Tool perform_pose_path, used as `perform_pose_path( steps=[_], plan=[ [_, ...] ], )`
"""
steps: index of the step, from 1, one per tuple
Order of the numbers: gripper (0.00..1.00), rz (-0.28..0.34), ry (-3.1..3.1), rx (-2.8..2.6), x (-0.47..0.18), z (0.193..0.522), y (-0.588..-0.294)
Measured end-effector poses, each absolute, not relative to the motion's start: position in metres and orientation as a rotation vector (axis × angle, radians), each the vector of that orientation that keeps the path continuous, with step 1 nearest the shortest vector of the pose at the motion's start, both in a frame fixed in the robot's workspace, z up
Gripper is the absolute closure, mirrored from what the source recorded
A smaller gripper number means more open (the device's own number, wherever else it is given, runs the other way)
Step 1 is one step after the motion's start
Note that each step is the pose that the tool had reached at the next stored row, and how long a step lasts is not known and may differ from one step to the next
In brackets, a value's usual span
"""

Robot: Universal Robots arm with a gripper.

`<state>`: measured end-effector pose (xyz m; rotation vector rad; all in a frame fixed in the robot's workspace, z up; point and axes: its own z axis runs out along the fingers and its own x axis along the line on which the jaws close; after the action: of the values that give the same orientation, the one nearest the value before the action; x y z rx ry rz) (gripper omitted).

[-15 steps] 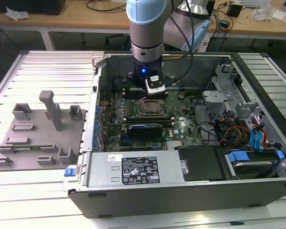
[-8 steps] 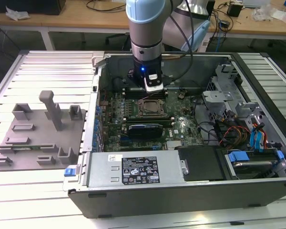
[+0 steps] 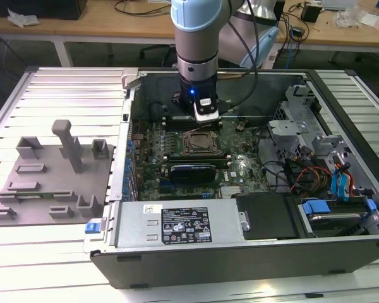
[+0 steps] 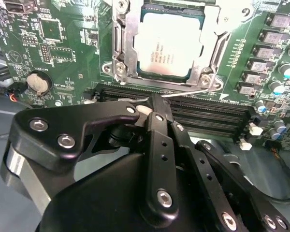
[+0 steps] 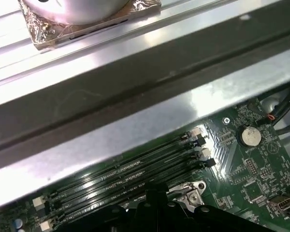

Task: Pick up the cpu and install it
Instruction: 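Install the first cpu locking lever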

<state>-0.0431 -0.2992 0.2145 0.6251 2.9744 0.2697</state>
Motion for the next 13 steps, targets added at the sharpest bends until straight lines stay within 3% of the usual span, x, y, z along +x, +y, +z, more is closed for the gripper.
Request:
perform_pose_path(
  steps=[13],
  plan=[
    [0.89, 0.217, 2.965, 0.649, -0.0415, 0.207, -0.2954]
  ],
)
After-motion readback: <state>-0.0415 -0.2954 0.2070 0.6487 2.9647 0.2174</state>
